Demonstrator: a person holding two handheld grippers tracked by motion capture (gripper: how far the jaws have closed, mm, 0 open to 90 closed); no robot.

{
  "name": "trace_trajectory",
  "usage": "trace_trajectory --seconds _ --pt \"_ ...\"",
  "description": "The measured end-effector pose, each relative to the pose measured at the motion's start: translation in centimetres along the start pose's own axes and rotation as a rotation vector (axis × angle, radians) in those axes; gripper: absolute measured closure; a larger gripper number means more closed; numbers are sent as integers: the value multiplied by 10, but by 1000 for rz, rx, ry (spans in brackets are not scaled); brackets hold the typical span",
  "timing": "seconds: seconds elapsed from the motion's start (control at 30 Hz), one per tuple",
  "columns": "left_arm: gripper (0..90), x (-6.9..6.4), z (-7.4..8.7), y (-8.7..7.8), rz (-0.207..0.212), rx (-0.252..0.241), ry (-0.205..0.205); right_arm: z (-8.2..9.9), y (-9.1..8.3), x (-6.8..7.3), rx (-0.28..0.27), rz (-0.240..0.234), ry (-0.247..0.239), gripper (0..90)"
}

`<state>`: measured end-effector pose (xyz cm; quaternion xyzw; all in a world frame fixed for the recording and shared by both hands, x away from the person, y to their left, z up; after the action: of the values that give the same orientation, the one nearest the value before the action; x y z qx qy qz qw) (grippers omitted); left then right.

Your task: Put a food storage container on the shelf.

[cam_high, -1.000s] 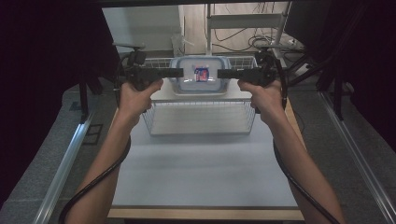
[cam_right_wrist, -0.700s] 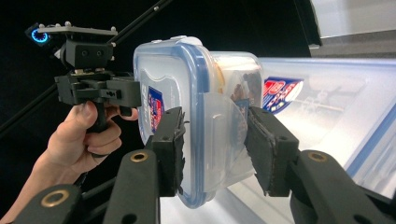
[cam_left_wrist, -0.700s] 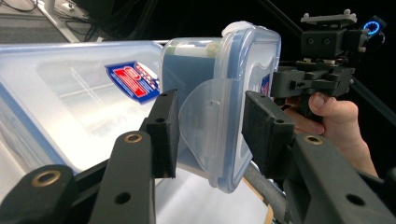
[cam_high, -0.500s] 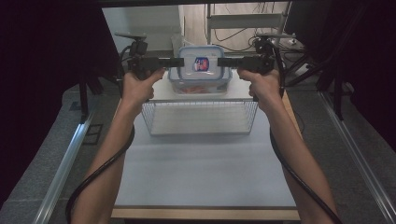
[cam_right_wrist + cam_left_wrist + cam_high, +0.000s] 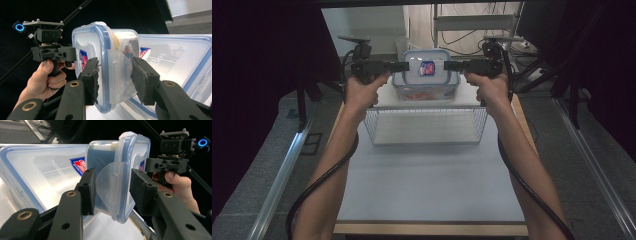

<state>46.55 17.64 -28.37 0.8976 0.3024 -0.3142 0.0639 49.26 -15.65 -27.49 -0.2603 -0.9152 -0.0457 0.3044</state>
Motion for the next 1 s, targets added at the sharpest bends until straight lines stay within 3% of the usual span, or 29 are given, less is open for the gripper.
trace_trajectory --seconds 0.17,0.33,0.53,0.7,0.87,1.0 --pt "569 3 0 0 0 -9 -9 -1 3 -3 1 1 18 570" --pt "547 2 0 3 -32 -1 13 -2 5 2 -4 55 -63 578" --pt "515 4 0 5 -54 -11 14 0 11 5 -2 93 -106 566" --pt "486 1 -2 8 -127 -16 58 3 12 6 -16 102 -100 529" --pt "452 0 -3 12 -143 -31 71 4 8 7 -41 107 -100 548" --pt "422 -6 -3 13 -173 -40 142 4 8 12 -38 105 -129 523"
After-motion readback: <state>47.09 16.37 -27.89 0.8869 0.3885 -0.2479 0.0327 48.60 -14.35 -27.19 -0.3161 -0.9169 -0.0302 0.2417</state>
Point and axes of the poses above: each handheld gripper's, and its own axes: y roughly forward along the jaws, z roughly out of its underside, x roughly to its left, the point moved 1 cm from there along y, roughly forward along the jaws, and after that the axes turned 15 degrees about -x, right-handed, at the moved point
